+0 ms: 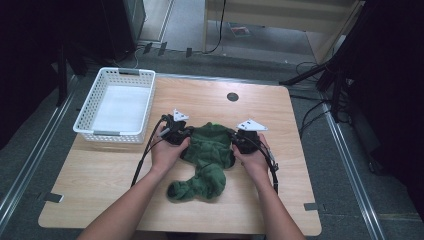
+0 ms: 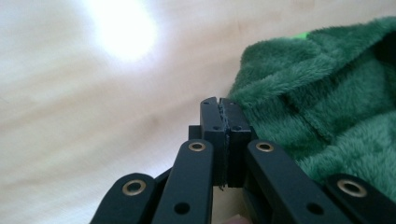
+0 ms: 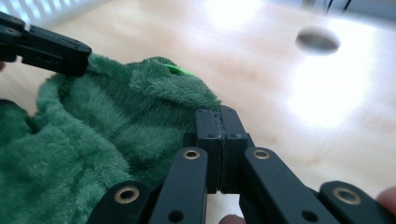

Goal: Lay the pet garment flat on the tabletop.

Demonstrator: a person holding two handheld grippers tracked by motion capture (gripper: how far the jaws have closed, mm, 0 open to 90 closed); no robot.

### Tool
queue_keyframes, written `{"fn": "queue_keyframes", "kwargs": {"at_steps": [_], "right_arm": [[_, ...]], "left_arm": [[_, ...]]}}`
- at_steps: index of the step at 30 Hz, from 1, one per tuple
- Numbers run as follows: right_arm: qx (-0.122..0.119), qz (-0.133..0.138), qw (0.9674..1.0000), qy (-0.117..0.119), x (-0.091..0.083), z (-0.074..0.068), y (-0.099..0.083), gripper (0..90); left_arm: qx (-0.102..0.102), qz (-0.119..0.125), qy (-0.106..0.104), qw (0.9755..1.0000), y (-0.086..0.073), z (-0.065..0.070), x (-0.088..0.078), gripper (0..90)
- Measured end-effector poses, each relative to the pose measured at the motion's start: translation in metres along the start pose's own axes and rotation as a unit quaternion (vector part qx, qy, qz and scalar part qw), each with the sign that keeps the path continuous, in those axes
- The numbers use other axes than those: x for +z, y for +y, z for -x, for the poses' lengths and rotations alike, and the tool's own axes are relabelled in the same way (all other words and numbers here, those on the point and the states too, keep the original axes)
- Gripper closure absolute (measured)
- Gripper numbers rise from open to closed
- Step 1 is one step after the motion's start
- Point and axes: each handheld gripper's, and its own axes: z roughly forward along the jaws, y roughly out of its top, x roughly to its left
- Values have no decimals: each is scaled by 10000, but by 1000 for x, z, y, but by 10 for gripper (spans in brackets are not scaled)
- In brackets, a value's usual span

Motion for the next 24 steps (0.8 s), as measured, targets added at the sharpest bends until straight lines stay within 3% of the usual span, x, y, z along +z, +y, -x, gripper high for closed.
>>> {"fn": "queue_keyframes", "kwargs": {"at_steps": [2, 3, 4, 5, 6, 7, 8, 10, 12, 15, 17, 19, 21, 24], "right_arm": [[30, 177, 9998, 20, -3, -1, 2, 900], [-44, 103, 9999, 17, -1, -2, 0, 899], [-198, -75, 9998, -12, 3, -3, -3, 880], [-312, -549, 9980, -13, 12, -3, -12, 774], [-312, -549, 9980, -13, 12, -3, -12, 774], [-249, -720, 9971, 52, 13, -1, -16, 694], [-144, -794, 9965, 197, 12, 3, -18, 645], [85, -635, 9973, 373, 2, 12, -19, 620], [581, -215, 9964, 574, -7, 24, -12, 654], [1072, -15, 9932, 457, -7, 29, 4, 698], [1237, -142, 9916, 354, 4, 25, 13, 698], [1262, -445, 9901, 418, 21, 19, 16, 674], [1187, -805, 9887, 426, 37, 12, 11, 669], [1069, -992, 9881, 487, 44, 8, 2, 674]], "left_arm": [[67, -11, 84, 9999, 0, 0, 1, 900], [131, -167, 94, 9997, -2, -2, 5, 900], [78, -404, 21, 9992, -6, -5, 11, 900], [41, -552, -20, 9985, -8, -7, 14, 831], [12, -613, -51, 9981, -12, -10, 16, 831], [-13, -553, -79, 9984, -15, -13, 14, 763], [-139, -405, -230, 9988, -17, -18, 10, 719], [-390, -220, -392, 9982, -16, -26, 5, 672], [-702, -31, -364, 9969, -10, -31, 2, 659], [-1133, 30, -349, 9929, 0, -30, 9, 627], [-1201, -120, -380, 9920, 4, -26, 17, 599], [-1058, -375, -316, 9932, 4, -18, 25, 574], [-748, -648, -144, 9950, 1, -12, 29, 552], [-490, -710, 18, 9963, -6, -8, 27, 555]]}}
